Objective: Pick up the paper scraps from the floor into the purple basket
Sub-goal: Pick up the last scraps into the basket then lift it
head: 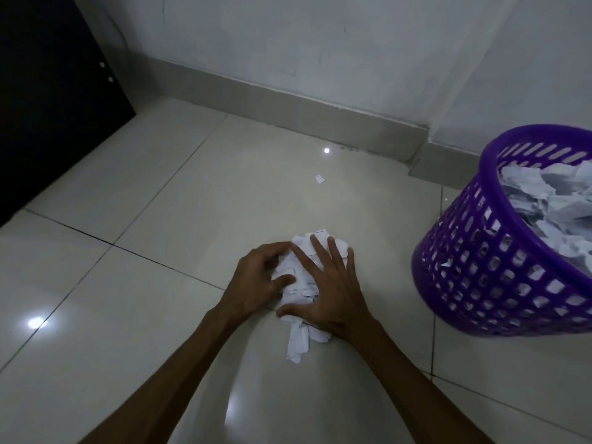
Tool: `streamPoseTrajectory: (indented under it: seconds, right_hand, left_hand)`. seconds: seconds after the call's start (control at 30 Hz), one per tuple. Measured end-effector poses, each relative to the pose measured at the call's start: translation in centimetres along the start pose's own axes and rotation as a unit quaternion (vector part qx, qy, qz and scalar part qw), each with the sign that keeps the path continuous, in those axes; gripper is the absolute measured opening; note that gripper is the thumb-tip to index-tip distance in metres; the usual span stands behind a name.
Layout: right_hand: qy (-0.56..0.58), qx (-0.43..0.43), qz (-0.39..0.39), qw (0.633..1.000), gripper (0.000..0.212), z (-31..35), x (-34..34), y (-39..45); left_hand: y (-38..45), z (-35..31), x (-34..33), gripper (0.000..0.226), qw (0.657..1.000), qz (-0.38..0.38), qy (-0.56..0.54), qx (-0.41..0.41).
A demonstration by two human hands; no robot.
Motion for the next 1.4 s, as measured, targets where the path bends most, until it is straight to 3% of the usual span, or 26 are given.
streamPoseTrajectory:
  seconds: [0.1,0.2,0.33,0.57,0.67,0.87,1.07,1.4]
  right_hand:
    - [-0.003,-0.027,0.017,1.000,0.096,-0.1,-0.2,0.2]
    - [0.051,0.019,-0.044,0.998,0.073,-0.1,-0.3,0.0]
    - [0.126,0.010,-0.073,0.989,0.051,0.1,0.3,0.0]
    - [0.124,0.005,-0.099,0.987,0.017,0.8,1.6,-0.1]
    - [0.142,-0.047,-0.109,0.983,0.017,0.7,2.1,-0.4]
    - [0.197,-0.096,-0.119,0.968,0.030,2.4,5.9,-0.2]
    - [0.242,-0.096,-0.148,0.954,0.011,4.6,14.7,1.9]
    - [0.257,-0.118,-0.238,0.929,0.018,5.3,30.2,3.3]
  left_hand:
    - [-0.3,-0.3,-0.7,0.067,0.998,-0.038,-0.055,0.014]
    - [-0.4,-0.6,-1.1,0.071,0.993,-0.060,-0.100,0.034]
    - [-0.7,-0.6,-1.3,0.063,0.987,-0.079,-0.120,0.065]
    - [-1.4,-1.2,-1.7,0.046,0.974,-0.113,-0.162,0.107]
    - [-1.9,-1.6,-1.5,0.036,0.961,-0.140,-0.203,0.121]
    - [-1.3,-5.4,0.2,0.044,0.964,-0.137,-0.208,0.096]
    - [2.4,-12.4,3.4,0.041,0.965,-0.160,-0.209,0.020]
    - [8.9,-26.2,5.1,0.039,0.937,-0.193,-0.278,-0.090]
Point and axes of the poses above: each hand's wrist, its own y-axis towards the middle knuckle, its own x-axis out of the back of the hand, z = x × y, the point moved 6 cm from there along y, towards the middle knuckle, and after that the axes turned 12 degrees about -x, right-handed, at the moved point
